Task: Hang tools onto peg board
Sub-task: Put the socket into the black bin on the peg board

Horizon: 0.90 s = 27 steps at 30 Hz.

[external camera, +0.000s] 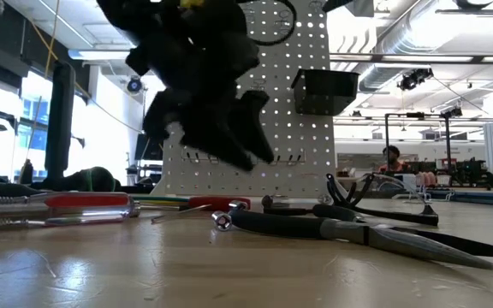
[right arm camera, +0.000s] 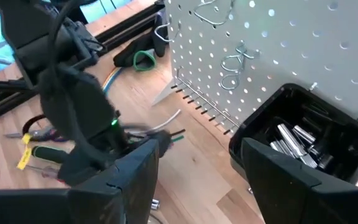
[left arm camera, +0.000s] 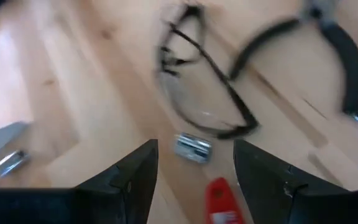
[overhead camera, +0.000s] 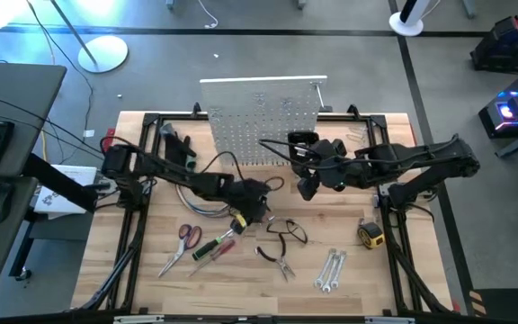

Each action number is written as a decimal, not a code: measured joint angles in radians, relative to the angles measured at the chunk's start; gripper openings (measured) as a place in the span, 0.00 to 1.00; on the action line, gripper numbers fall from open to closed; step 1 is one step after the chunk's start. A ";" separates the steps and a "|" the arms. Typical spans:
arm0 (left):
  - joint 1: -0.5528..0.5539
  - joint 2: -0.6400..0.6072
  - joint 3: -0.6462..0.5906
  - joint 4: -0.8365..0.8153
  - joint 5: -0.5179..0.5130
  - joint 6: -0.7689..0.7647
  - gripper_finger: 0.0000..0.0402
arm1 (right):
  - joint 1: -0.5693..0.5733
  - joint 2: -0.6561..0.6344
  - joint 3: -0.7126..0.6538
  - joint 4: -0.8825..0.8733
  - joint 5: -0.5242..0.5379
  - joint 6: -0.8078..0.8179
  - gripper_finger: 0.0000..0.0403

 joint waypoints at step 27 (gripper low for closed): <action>-0.073 0.066 0.000 -0.031 -0.060 0.129 0.34 | -0.005 0.000 0.000 -0.018 -0.007 0.014 0.56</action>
